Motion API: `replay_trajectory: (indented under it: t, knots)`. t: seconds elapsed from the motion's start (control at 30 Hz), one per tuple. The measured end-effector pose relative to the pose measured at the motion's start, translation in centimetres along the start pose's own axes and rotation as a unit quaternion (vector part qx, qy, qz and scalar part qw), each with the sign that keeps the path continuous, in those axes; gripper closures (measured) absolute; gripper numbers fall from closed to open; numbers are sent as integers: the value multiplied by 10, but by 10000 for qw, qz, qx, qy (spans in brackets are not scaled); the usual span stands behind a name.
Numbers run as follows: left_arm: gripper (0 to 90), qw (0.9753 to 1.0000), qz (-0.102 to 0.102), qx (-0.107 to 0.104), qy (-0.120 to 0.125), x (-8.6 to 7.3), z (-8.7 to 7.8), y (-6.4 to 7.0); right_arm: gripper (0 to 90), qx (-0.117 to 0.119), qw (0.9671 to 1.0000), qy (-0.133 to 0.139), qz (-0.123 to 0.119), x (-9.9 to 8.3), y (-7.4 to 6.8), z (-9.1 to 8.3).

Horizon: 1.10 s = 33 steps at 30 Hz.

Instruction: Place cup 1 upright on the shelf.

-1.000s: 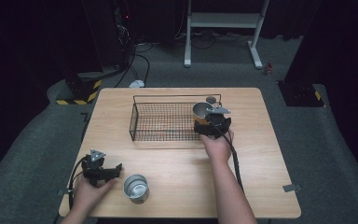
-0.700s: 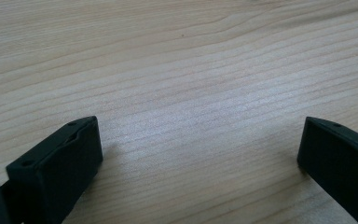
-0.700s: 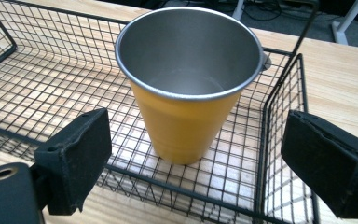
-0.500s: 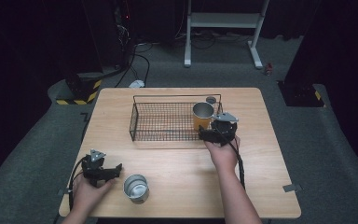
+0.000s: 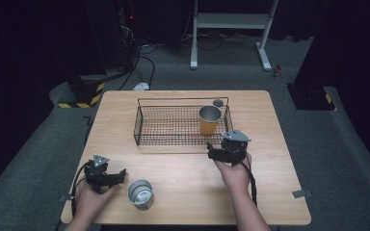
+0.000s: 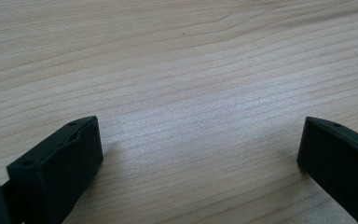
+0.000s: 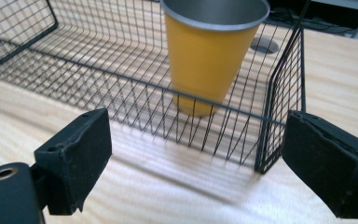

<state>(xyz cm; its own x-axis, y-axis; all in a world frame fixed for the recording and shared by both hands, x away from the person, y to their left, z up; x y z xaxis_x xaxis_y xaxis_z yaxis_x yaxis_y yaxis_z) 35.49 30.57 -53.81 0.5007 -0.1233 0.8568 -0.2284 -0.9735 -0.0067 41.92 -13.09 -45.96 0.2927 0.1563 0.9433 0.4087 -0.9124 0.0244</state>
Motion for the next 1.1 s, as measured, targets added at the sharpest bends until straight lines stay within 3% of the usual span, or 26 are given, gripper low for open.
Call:
replay_trajectory:
  t: [0.23, 0.73, 0.9, 1.1]
  knots:
    - [3, 10000, -2, 2, -3, 0, 0, 0, 90, 63, 9999, -100, -72, -17, -3, -14]
    - [2, 10000, -36, 34, -9, 1, 2, 3, 91, 17, 9974, -716, -115, -81, 3, -42]
    - [2, 10000, -26, 64, -1, 2, 3, 4, 97, -106, 9968, -787, -85, -91, 10, -46]
    - [2, 9998, -105, 179, 3, 2, 3, 7, 100, -88, 9953, -960, -73, -93, 12, -45]
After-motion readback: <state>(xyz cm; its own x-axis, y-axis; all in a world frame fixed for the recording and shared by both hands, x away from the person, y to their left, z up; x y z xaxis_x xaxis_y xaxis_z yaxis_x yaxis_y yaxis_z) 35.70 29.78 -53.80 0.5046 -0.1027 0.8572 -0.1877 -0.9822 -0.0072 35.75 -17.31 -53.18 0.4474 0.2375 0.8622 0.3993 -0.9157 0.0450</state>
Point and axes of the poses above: each handheld gripper's, and its own axes: z roughly forward along the jaws, x roughly out of its top, y roughly to its right, the point moved 1 cm from there along z, roughly forward along the jaws, and after that the axes turned 14 degrees about y, right-handed, at the moved point
